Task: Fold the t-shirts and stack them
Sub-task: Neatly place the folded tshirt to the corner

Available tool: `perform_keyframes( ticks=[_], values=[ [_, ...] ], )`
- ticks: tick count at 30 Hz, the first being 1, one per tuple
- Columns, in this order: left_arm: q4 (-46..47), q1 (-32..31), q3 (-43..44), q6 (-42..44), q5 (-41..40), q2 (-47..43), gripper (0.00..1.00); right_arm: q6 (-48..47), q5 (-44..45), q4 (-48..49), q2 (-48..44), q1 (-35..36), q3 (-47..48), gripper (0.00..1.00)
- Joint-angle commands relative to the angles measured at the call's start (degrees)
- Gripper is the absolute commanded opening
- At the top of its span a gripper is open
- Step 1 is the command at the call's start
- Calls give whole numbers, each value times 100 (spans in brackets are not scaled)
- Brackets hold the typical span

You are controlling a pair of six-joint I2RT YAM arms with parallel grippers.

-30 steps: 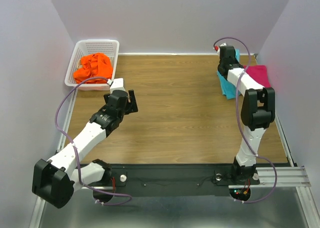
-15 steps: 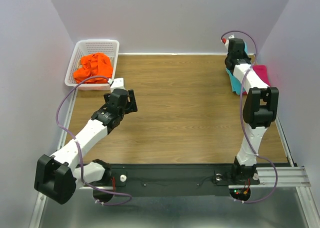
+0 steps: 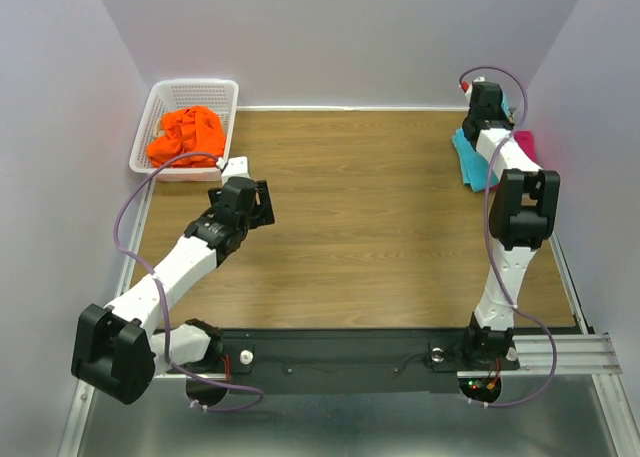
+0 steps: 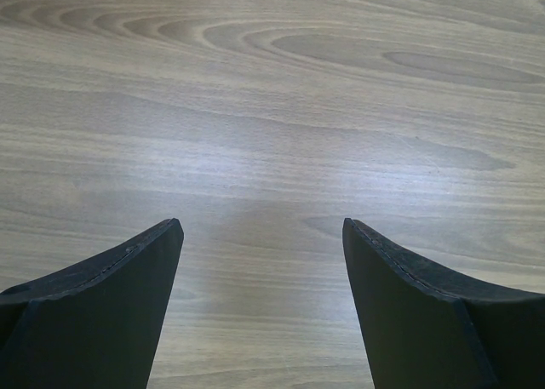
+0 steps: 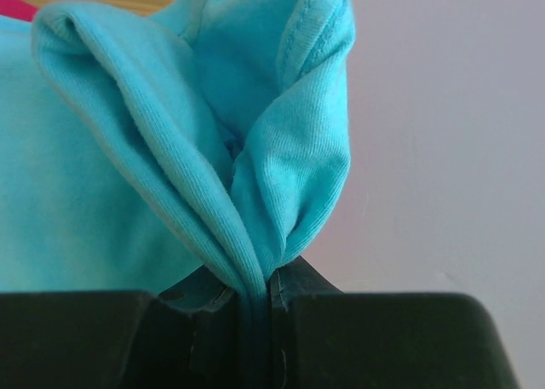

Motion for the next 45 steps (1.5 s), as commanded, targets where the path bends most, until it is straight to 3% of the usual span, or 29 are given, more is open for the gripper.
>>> perform_keyframes(
  ticks=[1,11,19,21,22,25,27,37,45],
  values=[
    [88,36,266,15,17,31,88,209,205,519,96,-292,323,1],
    [61,45,336,41,44,241,88,-371,512,1687,658,-521,191,2],
    [-27,53,416,23,44,321,88,-538,679,2004,1212,-547,577,14],
    [-44,53,442,15,52,330,88,-547,837,1996,1335,-574,700,23],
    [-62,62,451,6,52,321,88,-564,916,2013,1405,-583,744,40],
    [-106,62,486,-3,17,260,88,-486,1154,2101,1327,-609,745,65],
    [-132,71,512,-3,8,181,88,-354,1268,2136,1134,-609,683,76],
    [-413,80,793,6,-220,-496,88,322,1102,2136,-807,-749,-493,98],
    [-510,89,645,41,-229,-1252,88,1263,348,2119,-1705,-1215,-1267,100]
  ],
)
